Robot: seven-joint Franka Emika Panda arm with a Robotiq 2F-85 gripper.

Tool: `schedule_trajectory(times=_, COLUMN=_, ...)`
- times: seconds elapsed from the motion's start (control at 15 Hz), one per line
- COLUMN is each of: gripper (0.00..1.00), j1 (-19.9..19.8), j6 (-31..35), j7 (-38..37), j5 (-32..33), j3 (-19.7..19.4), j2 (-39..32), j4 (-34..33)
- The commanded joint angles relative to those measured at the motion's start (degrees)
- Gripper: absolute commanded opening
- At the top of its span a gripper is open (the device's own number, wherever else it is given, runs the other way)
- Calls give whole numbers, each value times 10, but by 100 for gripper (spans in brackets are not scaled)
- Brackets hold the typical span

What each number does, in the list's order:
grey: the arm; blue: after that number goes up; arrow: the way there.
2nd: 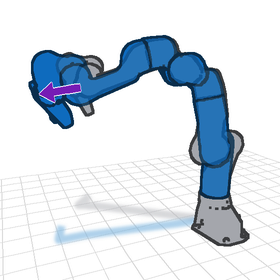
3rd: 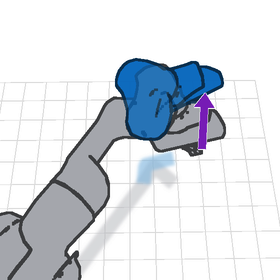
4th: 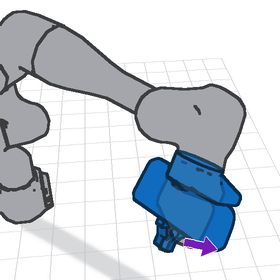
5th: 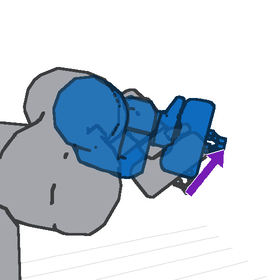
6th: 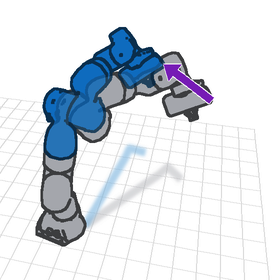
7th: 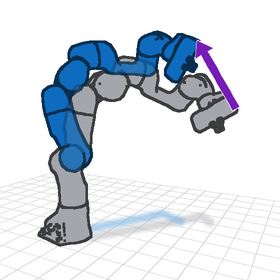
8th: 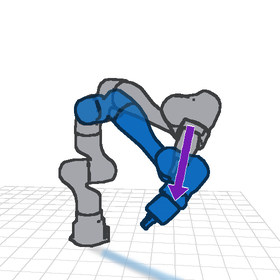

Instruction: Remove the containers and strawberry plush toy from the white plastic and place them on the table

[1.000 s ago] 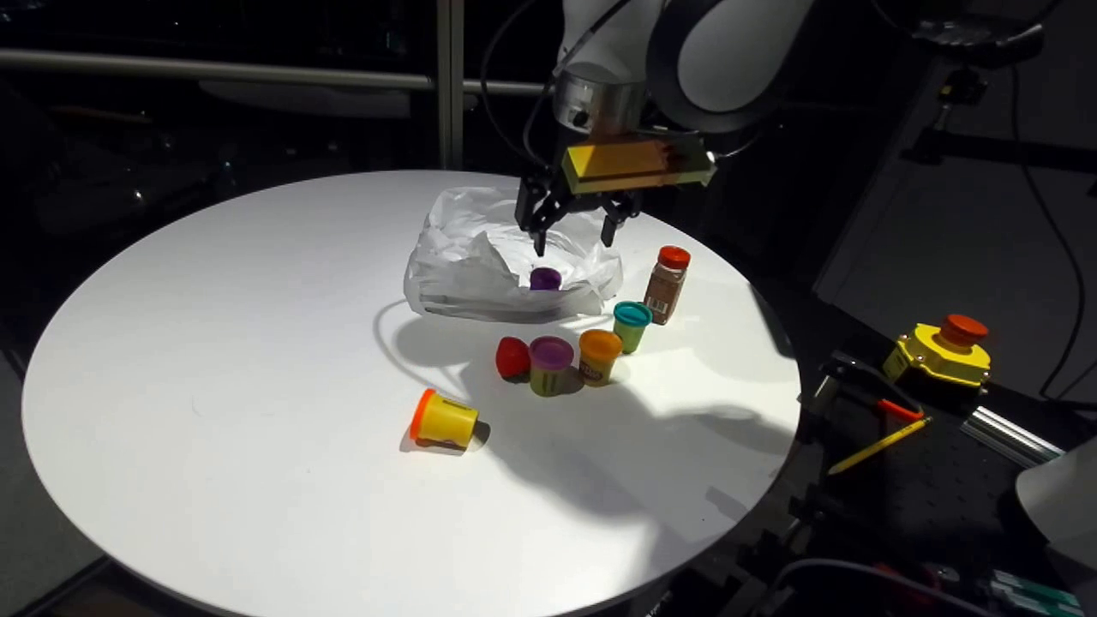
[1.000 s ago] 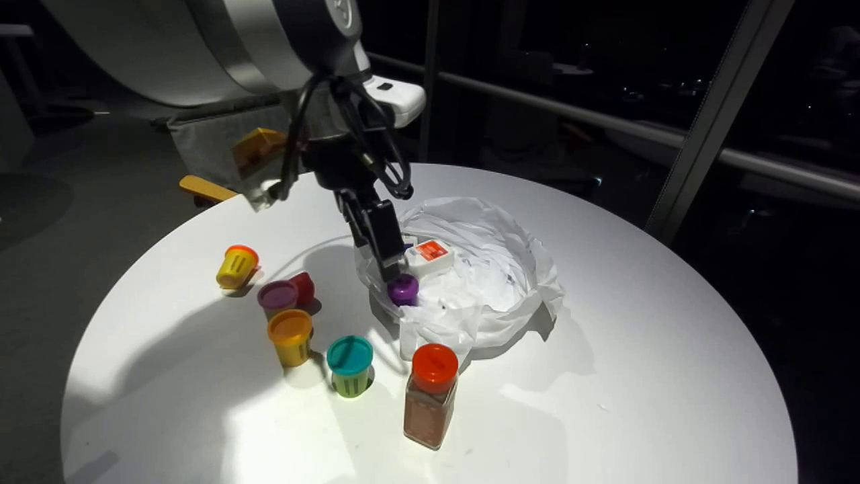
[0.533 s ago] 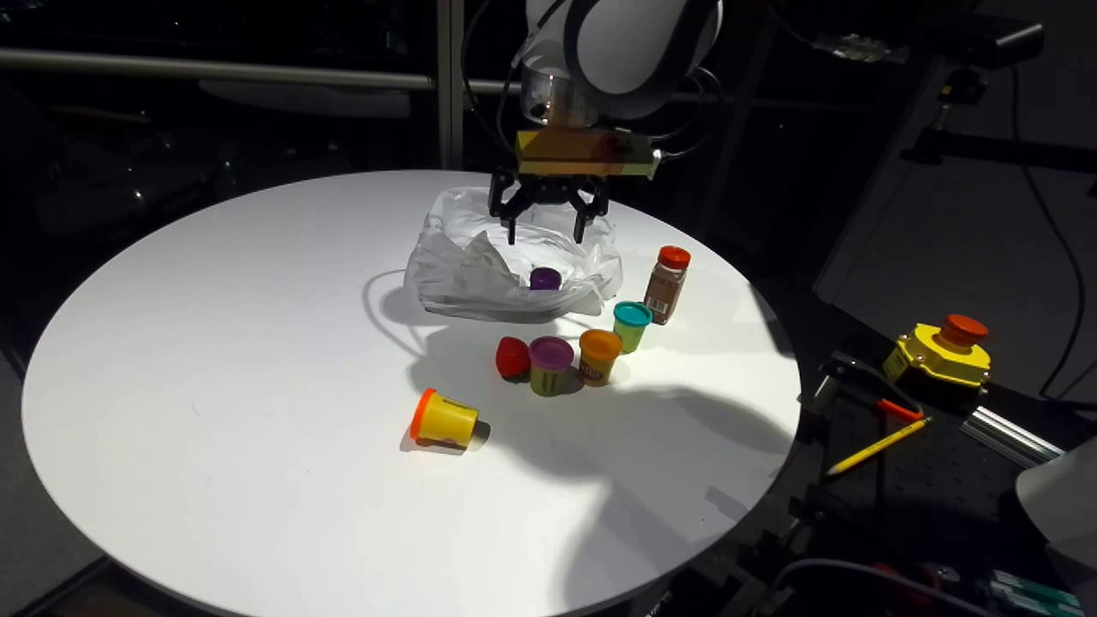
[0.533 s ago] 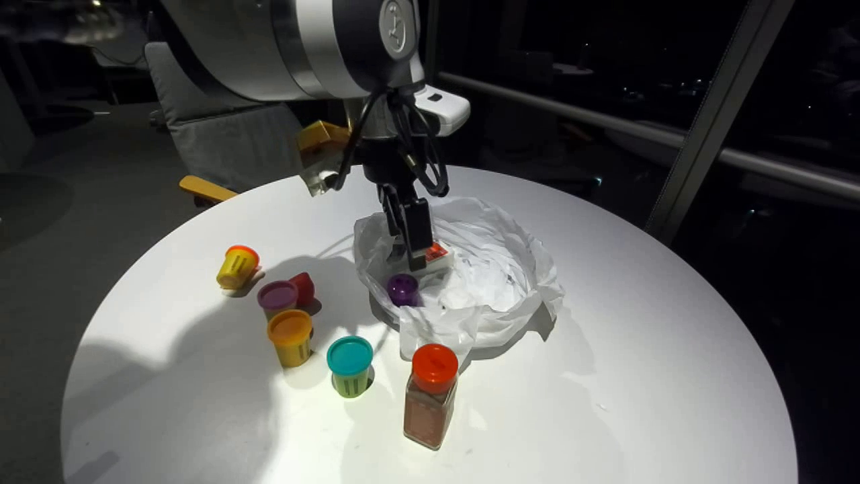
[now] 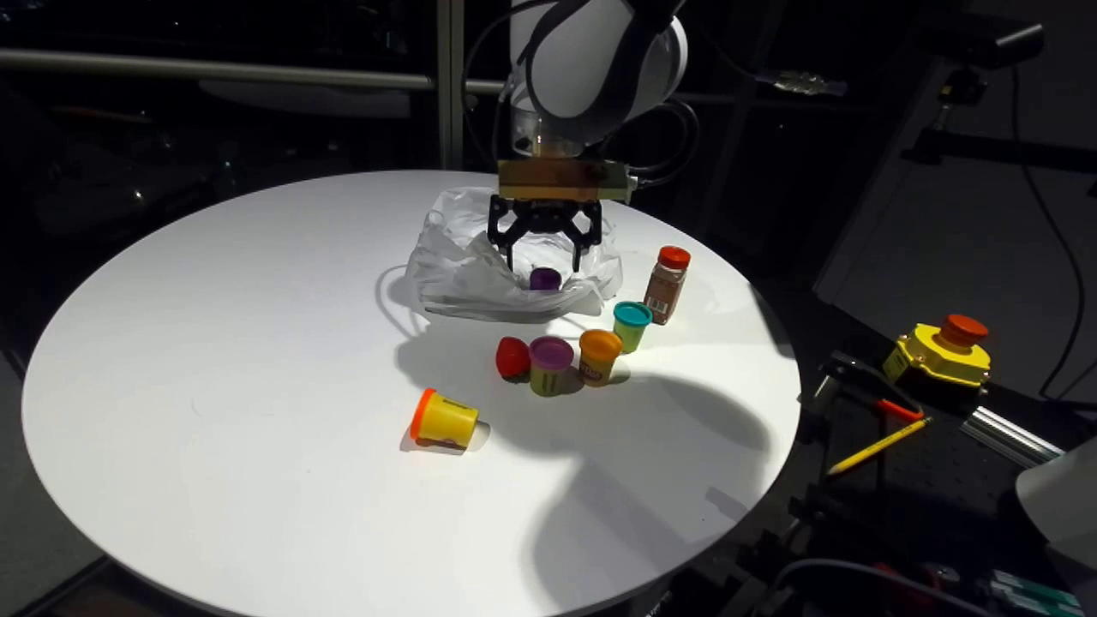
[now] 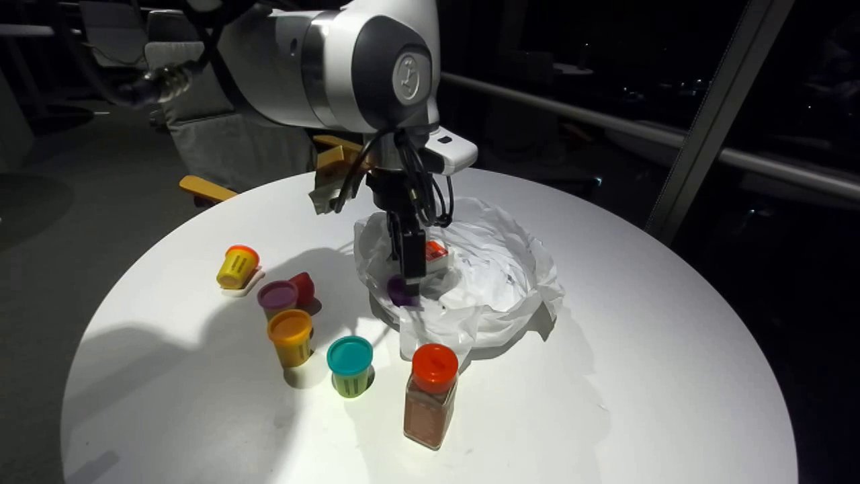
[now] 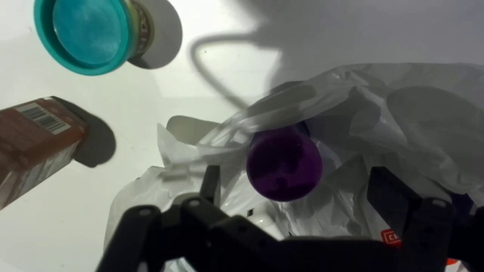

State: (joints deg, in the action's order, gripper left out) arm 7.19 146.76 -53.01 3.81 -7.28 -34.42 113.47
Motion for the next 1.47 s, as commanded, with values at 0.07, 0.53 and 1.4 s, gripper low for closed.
schedule_trajectory(times=0.07, gripper=100, j1=-8, j6=-6, j7=2, j5=-50, j3=4, j2=-19, j4=-17)
schedule_trajectory(times=0.53, gripper=45, j1=3, j6=22, j7=-15, j5=-79, j3=-9, j2=4, j4=11)
schedule_trajectory(times=1.4, gripper=26, j1=100, j6=38, j7=-186, j5=93, j3=-58, j2=231, j4=224)
